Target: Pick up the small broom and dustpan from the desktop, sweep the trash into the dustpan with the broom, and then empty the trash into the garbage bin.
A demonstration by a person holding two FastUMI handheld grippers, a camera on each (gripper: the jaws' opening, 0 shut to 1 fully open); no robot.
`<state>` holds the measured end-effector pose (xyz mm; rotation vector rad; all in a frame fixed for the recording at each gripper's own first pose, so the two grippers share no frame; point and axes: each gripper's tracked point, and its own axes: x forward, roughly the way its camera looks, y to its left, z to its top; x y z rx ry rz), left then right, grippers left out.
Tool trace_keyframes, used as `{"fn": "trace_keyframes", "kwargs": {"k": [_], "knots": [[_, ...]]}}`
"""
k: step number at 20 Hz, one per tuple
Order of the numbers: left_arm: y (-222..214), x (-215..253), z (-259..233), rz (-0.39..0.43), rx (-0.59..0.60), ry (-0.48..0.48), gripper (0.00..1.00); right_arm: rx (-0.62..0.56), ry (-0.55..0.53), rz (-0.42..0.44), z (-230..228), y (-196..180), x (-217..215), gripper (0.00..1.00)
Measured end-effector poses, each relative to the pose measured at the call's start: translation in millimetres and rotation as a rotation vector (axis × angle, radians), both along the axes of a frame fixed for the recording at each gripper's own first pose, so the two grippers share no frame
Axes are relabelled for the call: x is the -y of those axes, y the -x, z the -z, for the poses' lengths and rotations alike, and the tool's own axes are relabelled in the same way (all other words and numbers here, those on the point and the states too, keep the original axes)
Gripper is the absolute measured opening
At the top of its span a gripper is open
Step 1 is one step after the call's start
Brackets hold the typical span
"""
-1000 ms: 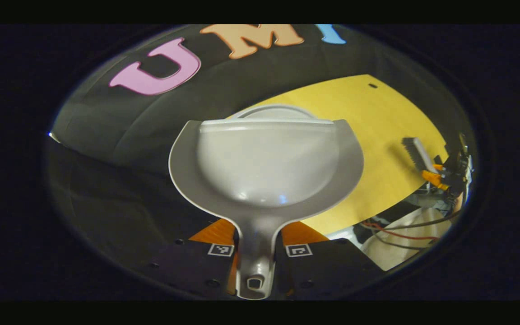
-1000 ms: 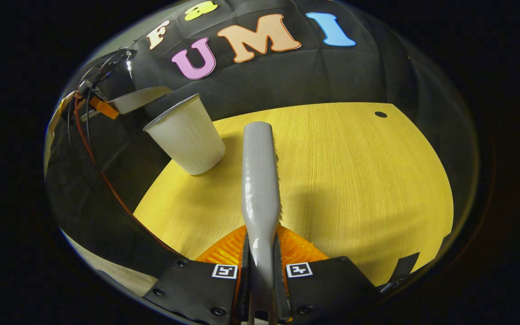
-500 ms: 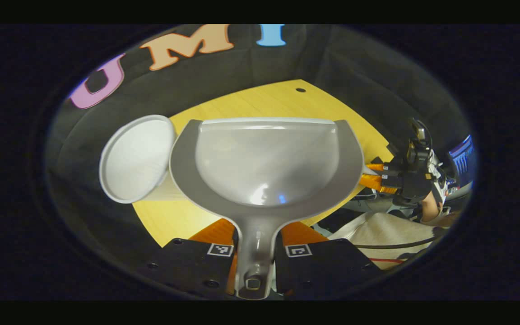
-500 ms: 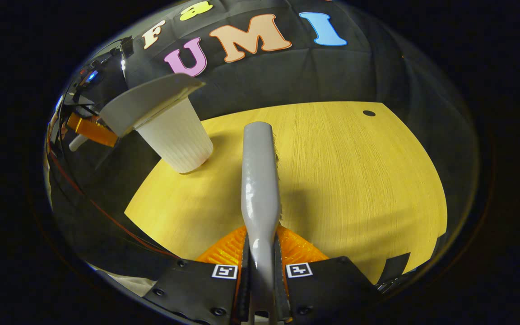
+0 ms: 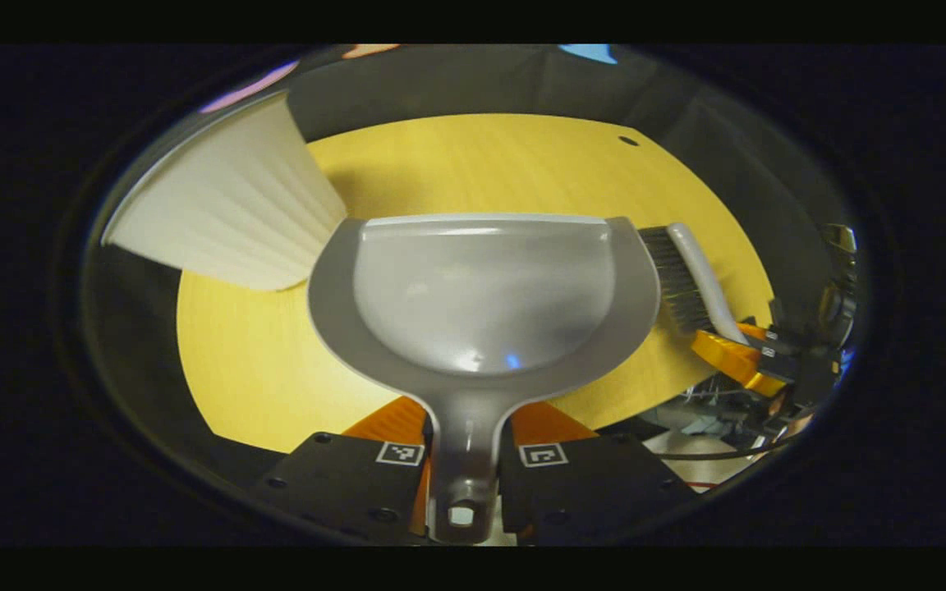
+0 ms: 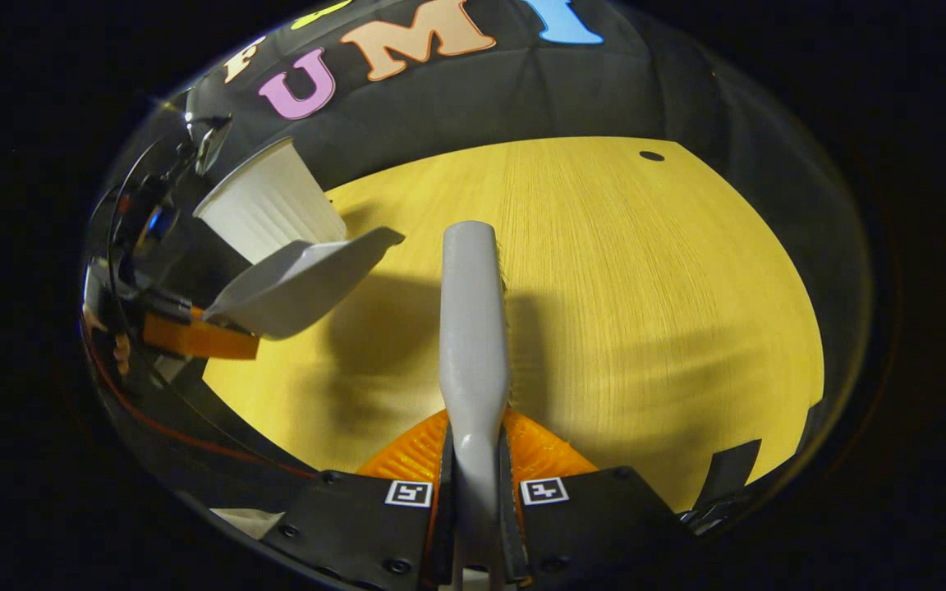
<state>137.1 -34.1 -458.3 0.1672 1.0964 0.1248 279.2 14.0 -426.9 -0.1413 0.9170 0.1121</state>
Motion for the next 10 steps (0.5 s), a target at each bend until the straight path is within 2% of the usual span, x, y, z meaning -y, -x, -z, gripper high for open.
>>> {"fn": "trace_keyframes", "kwargs": {"k": [3, 6, 8, 9, 10], "knots": [[5.3, -4.7, 13.8, -0.100, 0.018, 0.083, 0.28, -0.046, 0.015, 0.022, 10.8, -0.6, 1.8, 0.25], [1.9, -9.8, 13.2, -0.108, 0.071, 0.004, 0.28, -0.076, 0.049, 0.047, 15.1, 0.3, 4.1, 0.25], [2.2, -8.1, 12.9, -0.114, 0.073, -0.015, 0.28, -0.093, 0.051, 0.055, 17.4, 1.7, 1.5, 0.25], [5.1, -9.5, 16.9, -0.112, 0.068, -0.021, 0.31, -0.091, 0.046, 0.062, 16.4, 0.3, 1.5, 0.25], [7.5, -8.8, 9.5, -0.116, 0.076, -0.034, 0.29, -0.095, 0.047, 0.067, 16.0, 0.8, 4.4, 0.25]]}}
